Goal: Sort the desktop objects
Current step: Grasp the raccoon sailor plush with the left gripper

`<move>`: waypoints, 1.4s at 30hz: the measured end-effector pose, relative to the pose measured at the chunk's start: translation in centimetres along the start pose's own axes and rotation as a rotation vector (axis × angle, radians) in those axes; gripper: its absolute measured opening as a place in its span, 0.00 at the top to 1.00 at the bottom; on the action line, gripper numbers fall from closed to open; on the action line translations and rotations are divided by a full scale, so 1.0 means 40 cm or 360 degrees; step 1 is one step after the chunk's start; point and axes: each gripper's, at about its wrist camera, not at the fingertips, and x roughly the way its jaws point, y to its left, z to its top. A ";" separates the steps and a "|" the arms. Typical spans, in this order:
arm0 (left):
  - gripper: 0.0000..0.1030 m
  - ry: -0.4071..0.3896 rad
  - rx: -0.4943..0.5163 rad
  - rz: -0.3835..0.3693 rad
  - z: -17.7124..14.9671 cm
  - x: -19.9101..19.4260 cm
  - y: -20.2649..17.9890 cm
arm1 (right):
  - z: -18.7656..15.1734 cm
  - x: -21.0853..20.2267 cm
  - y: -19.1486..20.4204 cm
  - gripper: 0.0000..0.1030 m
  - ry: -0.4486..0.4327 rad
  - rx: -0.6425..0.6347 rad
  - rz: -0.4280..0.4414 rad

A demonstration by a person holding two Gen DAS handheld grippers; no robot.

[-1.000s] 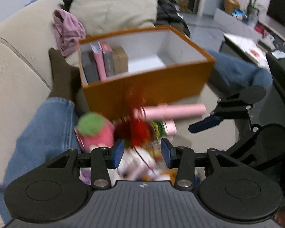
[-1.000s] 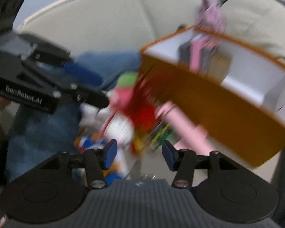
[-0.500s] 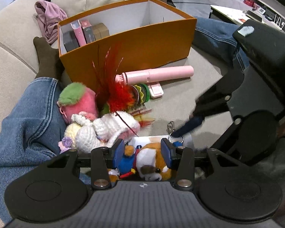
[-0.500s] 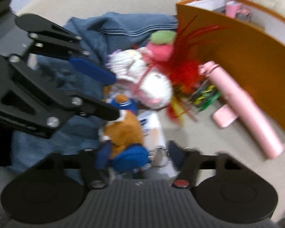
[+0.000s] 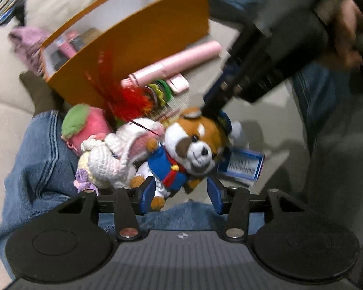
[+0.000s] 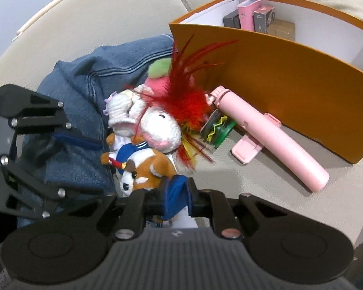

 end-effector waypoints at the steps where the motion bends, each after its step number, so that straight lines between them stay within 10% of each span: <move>1: 0.46 0.0010 0.0057 0.0016 -0.002 0.004 -0.008 | -0.001 0.001 0.001 0.82 -0.0002 -0.0003 -0.0008; 13: 0.45 0.0108 0.0696 0.0370 -0.005 0.126 -0.107 | -0.020 0.002 -0.016 0.65 -0.0022 0.0087 -0.0039; 20: 0.45 0.0145 0.0687 0.0352 0.012 0.175 -0.101 | -0.024 -0.007 -0.028 0.57 -0.0045 0.0130 -0.0088; 27: 0.53 0.0121 0.0377 0.0222 0.031 0.158 -0.066 | -0.028 -0.017 -0.056 0.53 -0.0072 0.0213 -0.0133; 35: 0.55 0.0066 -0.0558 -0.0276 0.039 0.123 0.055 | -0.033 -0.030 -0.087 0.54 -0.0072 0.0269 -0.0323; 42: 0.49 -0.0018 -0.0729 -0.0308 0.004 0.149 0.087 | -0.048 -0.031 -0.101 0.54 -0.0066 0.0322 -0.0338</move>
